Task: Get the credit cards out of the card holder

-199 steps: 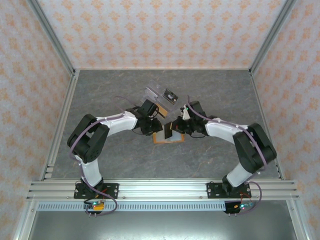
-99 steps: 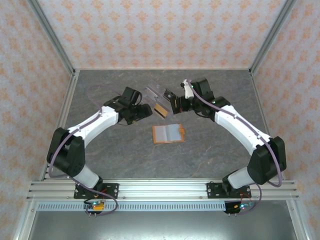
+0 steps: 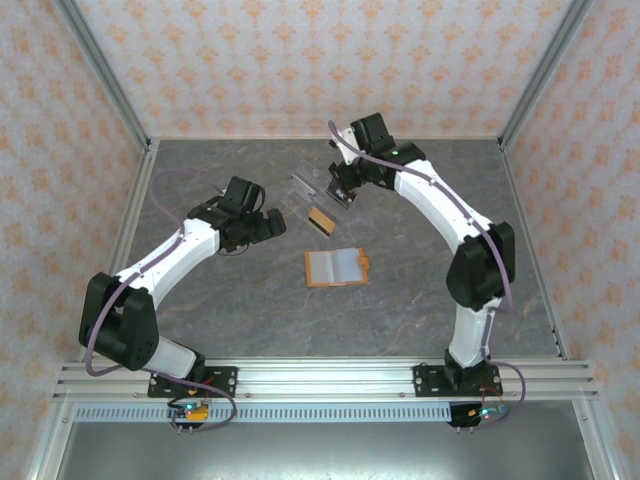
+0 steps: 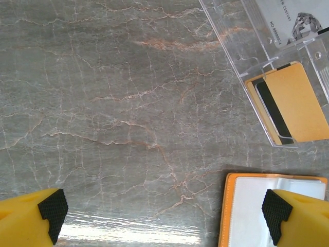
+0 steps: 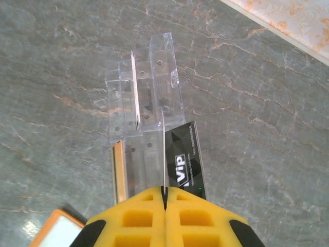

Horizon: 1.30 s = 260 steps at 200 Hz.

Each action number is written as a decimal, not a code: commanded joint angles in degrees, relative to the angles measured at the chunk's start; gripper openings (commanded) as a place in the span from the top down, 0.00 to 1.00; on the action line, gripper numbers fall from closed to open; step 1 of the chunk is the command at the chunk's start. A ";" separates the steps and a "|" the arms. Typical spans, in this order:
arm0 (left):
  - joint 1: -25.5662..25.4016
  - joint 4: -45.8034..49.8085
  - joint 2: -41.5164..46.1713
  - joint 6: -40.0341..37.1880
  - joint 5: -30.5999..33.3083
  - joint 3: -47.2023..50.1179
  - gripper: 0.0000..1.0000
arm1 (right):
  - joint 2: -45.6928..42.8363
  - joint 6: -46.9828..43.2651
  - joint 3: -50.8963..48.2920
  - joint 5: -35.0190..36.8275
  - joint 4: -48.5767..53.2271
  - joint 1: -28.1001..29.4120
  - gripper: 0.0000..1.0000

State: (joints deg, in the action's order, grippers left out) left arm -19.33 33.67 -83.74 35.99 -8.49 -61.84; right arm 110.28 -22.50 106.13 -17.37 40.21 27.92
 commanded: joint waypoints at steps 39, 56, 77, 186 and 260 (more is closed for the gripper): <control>0.78 2.06 0.78 -1.01 1.33 1.68 0.00 | 9.87 -8.00 13.65 3.11 12.38 -0.81 1.00; 0.80 1.87 0.43 -1.01 0.76 1.79 0.00 | 10.54 -8.50 14.28 2.83 12.69 -0.91 1.00; 0.79 1.64 0.25 -1.08 -0.13 1.90 0.00 | 11.97 -9.22 16.06 2.73 14.67 -0.92 1.00; 0.74 2.01 0.50 -0.92 -0.91 2.56 0.00 | 17.67 -9.23 22.94 4.04 19.96 -0.94 0.94; 0.81 2.25 0.86 -0.74 -1.00 2.72 0.00 | 19.11 -5.76 26.49 4.49 20.52 -0.94 0.72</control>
State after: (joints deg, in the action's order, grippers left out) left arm -19.11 34.11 -83.74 35.90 -10.04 -59.51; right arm 129.40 -30.24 130.32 -14.13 58.78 27.18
